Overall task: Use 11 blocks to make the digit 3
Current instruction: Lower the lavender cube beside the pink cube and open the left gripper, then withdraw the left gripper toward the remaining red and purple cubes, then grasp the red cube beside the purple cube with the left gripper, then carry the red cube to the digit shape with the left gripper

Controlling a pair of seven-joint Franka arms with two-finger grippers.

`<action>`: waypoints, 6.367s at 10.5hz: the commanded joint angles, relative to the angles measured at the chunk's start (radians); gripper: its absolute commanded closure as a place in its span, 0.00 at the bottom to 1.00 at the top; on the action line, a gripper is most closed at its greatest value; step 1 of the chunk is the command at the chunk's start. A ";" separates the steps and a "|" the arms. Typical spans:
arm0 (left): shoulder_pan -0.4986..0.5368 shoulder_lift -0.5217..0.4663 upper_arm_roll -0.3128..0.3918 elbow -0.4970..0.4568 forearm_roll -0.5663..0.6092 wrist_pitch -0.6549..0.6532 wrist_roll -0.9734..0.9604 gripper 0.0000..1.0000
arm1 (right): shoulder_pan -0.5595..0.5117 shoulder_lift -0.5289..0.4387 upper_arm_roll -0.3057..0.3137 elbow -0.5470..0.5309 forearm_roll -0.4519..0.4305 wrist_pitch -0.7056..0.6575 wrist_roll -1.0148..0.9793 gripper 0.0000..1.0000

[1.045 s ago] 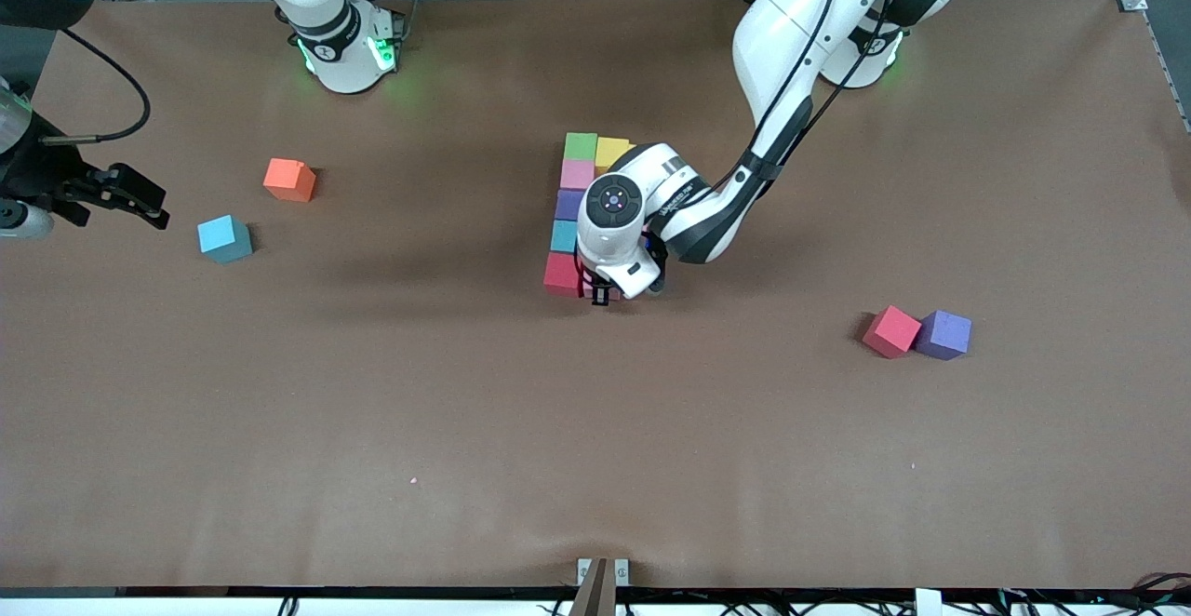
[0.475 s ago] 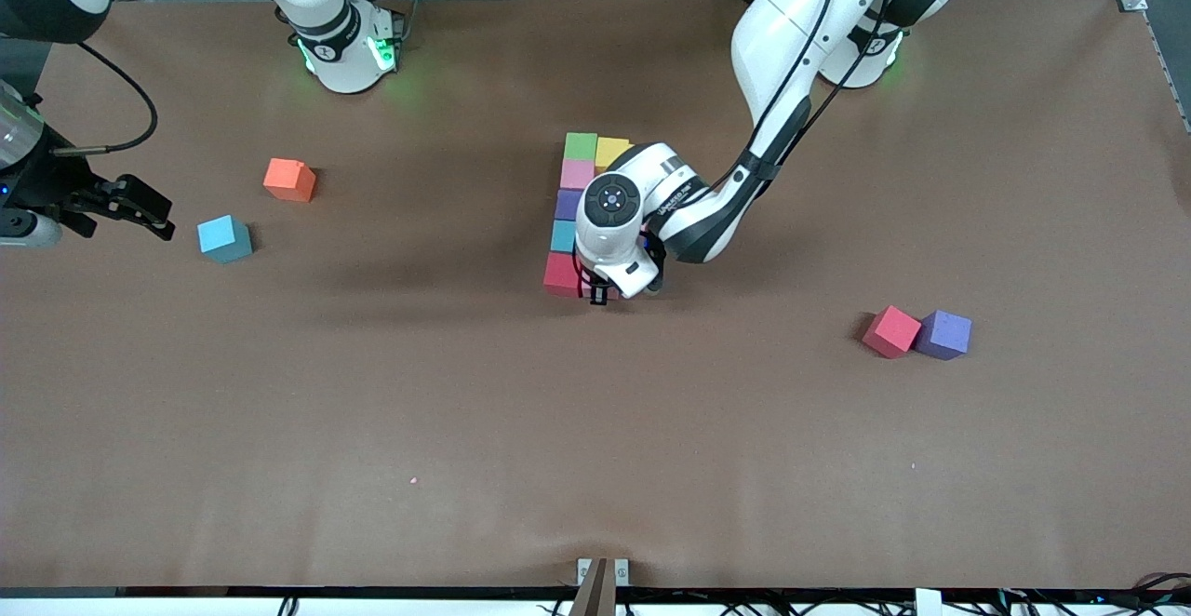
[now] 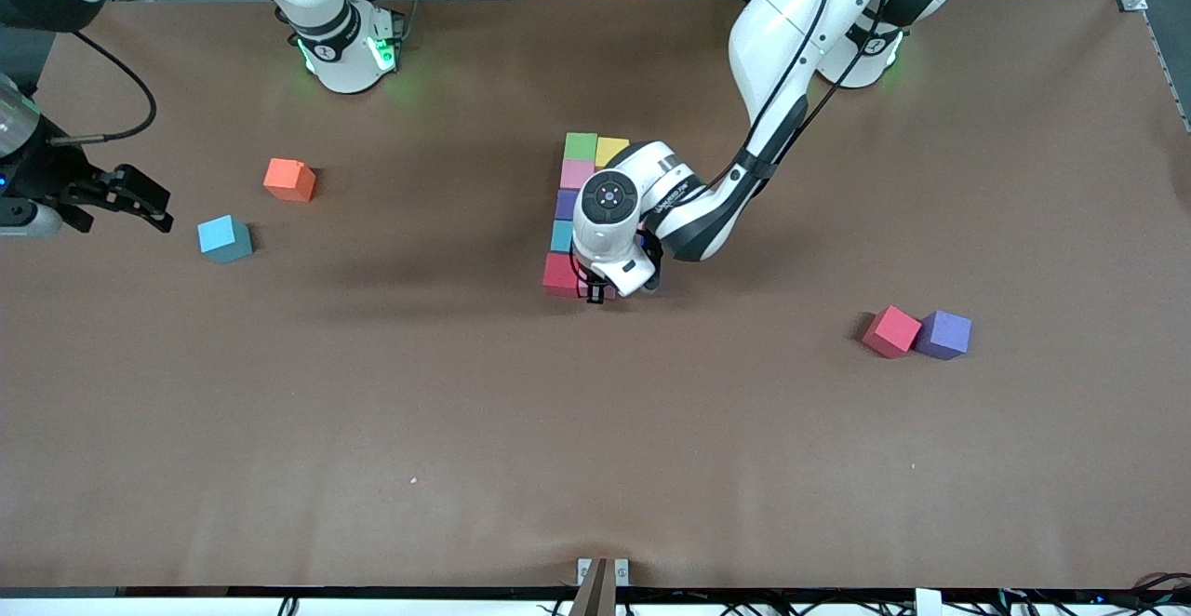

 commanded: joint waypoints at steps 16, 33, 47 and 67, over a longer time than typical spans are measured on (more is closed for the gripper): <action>0.341 -0.605 -0.042 -0.563 -0.024 -0.114 0.593 0.00 | -0.022 -0.071 -0.004 -0.001 0.055 -0.080 -0.069 0.00; 0.837 -0.493 -0.056 -0.568 0.091 -0.018 1.287 0.00 | -0.023 -0.065 -0.004 0.001 0.055 -0.070 -0.067 0.00; 0.841 -0.285 -0.050 -0.439 0.172 0.054 1.266 0.00 | -0.022 -0.065 -0.004 -0.001 0.051 -0.069 -0.068 0.00; 0.590 -0.273 -0.211 -0.410 0.160 0.064 0.435 0.85 | -0.022 -0.065 -0.004 -0.004 0.052 -0.070 -0.061 0.00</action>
